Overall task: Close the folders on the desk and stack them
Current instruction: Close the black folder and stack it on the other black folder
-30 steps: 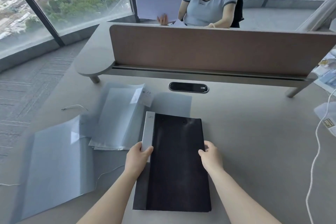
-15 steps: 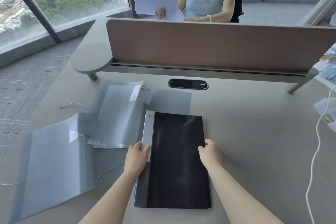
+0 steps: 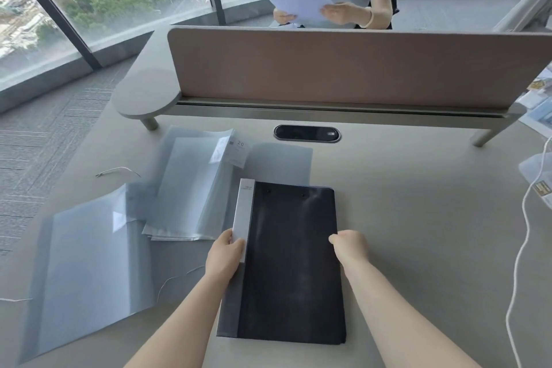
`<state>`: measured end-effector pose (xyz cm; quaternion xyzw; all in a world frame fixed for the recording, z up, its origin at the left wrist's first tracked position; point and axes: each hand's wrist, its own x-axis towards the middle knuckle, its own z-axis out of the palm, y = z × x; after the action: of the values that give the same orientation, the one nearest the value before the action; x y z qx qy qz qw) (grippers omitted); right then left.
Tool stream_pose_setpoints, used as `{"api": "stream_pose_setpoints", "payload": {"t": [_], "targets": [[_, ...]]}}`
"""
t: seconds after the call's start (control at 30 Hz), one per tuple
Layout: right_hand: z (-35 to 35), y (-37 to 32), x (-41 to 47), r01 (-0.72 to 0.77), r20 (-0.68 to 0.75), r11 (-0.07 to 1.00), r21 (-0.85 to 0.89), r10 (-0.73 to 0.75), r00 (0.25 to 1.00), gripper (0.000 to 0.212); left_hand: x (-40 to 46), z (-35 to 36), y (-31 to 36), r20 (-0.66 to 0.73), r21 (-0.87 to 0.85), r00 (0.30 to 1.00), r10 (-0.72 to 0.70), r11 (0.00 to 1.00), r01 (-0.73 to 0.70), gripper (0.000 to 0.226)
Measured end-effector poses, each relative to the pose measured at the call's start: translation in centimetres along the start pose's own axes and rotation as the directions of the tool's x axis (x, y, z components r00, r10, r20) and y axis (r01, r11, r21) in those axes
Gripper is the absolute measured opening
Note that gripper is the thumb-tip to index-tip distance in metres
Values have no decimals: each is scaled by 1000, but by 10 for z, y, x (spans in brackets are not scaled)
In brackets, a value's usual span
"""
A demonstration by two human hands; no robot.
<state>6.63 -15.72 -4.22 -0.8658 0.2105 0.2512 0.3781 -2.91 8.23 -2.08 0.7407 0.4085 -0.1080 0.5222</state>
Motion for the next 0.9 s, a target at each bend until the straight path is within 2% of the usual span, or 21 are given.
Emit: {"api": "stream_pose_setpoints", "payload": {"t": [0.17,0.43,0.6,0.83,0.9], "targets": [[-25,21,7,-48,-53,998,27,49,997,41,-16,28,2,61,10,998,-8,1000,8,15],[-79,51,22,-76,-130,997,-26,72,989,38,-37,83,24,129,49,991,26,998,-32,15],[-104,66,32,-92,-132,993,-76,82,988,35,-44,109,37,157,100,987,44,993,-60,17],[-123,74,41,-63,-165,986,-153,37,986,36,-53,134,45,123,146,991,57,986,-75,20],[-123,76,43,-47,-177,990,-132,23,984,26,-54,139,46,112,151,992,59,986,-76,20]]}}
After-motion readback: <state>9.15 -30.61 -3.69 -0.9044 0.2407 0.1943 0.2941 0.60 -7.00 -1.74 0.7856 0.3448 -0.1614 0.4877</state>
